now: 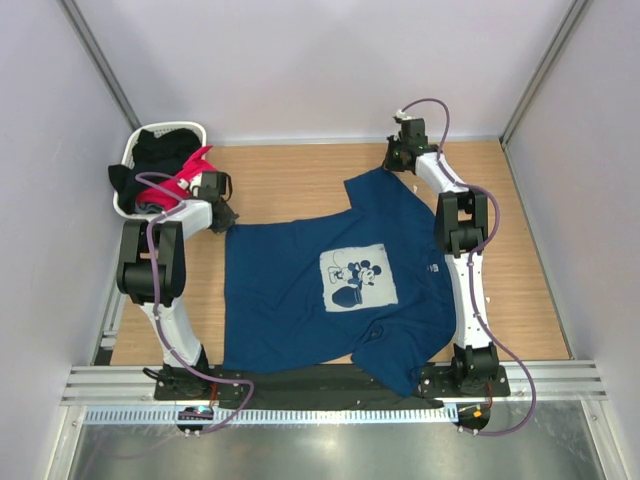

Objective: Fold and stack the t-shirts
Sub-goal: Fold the tshirt

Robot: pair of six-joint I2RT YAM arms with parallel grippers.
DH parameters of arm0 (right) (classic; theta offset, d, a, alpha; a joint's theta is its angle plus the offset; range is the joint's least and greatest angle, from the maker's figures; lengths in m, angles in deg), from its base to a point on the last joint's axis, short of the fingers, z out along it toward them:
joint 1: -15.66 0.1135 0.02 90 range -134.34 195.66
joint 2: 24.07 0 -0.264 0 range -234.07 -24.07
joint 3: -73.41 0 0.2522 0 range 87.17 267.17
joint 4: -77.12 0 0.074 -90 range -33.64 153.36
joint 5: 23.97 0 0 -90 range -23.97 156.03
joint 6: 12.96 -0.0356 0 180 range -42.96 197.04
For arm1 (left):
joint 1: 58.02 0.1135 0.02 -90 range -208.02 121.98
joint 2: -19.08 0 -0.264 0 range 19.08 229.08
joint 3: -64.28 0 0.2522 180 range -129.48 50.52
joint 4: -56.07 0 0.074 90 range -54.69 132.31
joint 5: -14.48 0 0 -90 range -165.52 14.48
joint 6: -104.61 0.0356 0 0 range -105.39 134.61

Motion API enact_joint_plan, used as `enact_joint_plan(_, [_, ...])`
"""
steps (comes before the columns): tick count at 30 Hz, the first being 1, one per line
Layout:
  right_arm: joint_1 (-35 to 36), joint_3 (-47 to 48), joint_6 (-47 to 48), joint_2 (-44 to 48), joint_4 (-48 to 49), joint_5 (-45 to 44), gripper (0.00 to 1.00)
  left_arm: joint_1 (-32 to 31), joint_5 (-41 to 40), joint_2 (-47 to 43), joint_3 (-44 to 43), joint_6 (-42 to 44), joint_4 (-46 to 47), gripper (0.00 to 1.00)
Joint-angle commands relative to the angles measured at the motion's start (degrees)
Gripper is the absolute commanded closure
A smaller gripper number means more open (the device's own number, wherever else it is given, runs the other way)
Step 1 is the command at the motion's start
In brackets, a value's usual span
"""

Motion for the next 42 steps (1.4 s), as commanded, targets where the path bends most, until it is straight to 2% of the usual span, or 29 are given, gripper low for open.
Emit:
enact_joint_plan(1, [0.4,1.0,0.5,0.0,-0.8,-1.9,0.99,0.1,3.8,2.7,-0.1,2.1,-1.7,1.00])
enact_joint_plan(6, [0.4,0.9,1.6,4.6,4.3,2.7,0.99,-0.1,8.5,-0.5,-0.4,5.5,5.0,1.00])
enact_joint_plan(11, [0.4,0.8,1.8,9.9,8.2,3.0,0.99,0.0,9.6,-4.1,-2.6,9.9,8.2,1.00])
enact_joint_plan(19, [0.3,-3.1,4.3,21.0,10.7,-1.4,0.99,0.0,7.6,-12.1,-1.7,13.7,13.4,1.00])
enact_joint_plan(25, [0.2,-4.7,6.7,25.9,10.1,-3.9,0.99,0.0,11.0,-15.8,-0.4,15.4,18.6,1.00])
enact_joint_plan(31, [0.1,-11.5,8.9,31.7,11.9,-5.5,0.99,0.0,12.6,-18.5,2.9,18.0,24.5,1.00])
enact_joint_plan(36, [-0.1,-14.7,10.8,33.2,12.8,-6.1,0.99,0.0,15.0,-16.9,1.4,20.3,25.9,1.00])
enact_joint_plan(42, [-1.2,-13.4,10.9,29.0,14.6,-3.7,0.99,0.1,14.2,-13.4,0.9,21.8,29.9,1.00])
